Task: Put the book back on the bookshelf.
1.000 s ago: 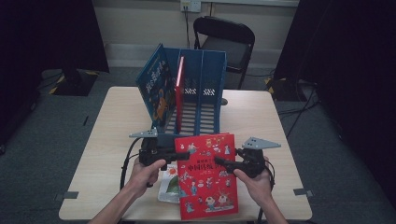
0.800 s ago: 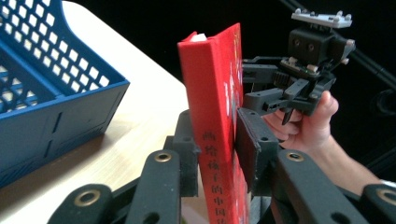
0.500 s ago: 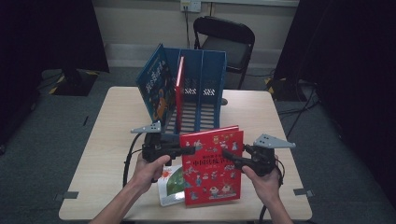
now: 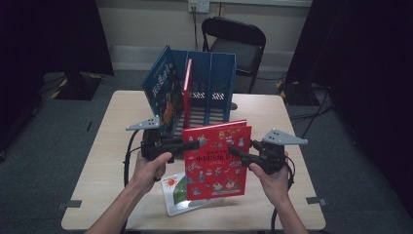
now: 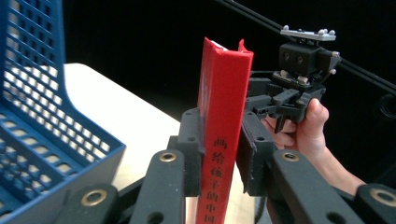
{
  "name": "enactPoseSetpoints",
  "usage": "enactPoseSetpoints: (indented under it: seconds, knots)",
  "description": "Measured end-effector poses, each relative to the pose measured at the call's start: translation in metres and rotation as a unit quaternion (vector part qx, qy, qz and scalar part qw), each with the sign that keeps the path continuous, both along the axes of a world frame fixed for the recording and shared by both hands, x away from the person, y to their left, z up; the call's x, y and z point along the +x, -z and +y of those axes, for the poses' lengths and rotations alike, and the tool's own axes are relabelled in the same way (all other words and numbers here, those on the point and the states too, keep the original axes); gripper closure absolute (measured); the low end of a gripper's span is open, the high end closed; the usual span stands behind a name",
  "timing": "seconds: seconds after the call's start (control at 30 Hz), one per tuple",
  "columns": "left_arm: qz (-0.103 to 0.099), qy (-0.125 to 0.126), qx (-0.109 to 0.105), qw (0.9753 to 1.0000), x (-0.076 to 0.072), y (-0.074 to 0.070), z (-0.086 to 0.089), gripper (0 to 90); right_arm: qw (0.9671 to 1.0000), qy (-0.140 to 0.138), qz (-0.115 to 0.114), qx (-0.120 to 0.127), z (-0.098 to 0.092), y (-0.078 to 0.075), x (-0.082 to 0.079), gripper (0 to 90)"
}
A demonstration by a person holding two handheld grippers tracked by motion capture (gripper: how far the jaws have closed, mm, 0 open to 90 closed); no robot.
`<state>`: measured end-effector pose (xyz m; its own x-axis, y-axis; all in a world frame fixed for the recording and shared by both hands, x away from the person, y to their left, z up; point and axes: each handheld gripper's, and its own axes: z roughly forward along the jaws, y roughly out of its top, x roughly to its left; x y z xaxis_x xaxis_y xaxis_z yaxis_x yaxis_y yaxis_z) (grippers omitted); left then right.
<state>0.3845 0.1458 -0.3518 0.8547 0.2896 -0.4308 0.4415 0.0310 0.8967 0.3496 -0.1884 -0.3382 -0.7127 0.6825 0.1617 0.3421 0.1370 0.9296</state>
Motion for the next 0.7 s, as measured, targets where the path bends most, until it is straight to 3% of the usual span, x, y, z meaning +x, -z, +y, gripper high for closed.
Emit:
enactPoseSetpoints:
  seconds: [0.3, 0.37, 0.43, 0.53, 0.7]
  knots:
    - [-0.04, -0.044, 0.026, 0.9979, -0.001, 0.002, 0.017, 70.8, 0.9998, -0.01, -0.016, -0.006, 0.022, 0.005, 0.018, 45.5]
    - [-0.047, -0.048, 0.031, 0.9973, -0.004, 0.006, 0.02, 69.8, 0.9996, -0.012, -0.017, -0.016, 0.025, 0.01, 0.017, 45.3]
    - [-0.038, -0.037, 0.013, 0.9985, -0.008, 0.009, 0.022, 69.6, 0.9995, -0.014, -0.024, -0.016, 0.027, 0.013, 0.014, 44.7]
    - [-0.054, -0.043, 0.025, 0.9973, -0.017, 0.009, 0.022, 68.5, 0.9995, -0.018, -0.02, -0.019, 0.029, 0.013, 0.009, 44.0]
    - [-0.054, -0.037, 0.034, 0.9973, -0.021, 0.01, 0.02, 63.8, 0.999, -0.029, -0.023, -0.024, 0.029, 0.014, -0.001, 48.2]
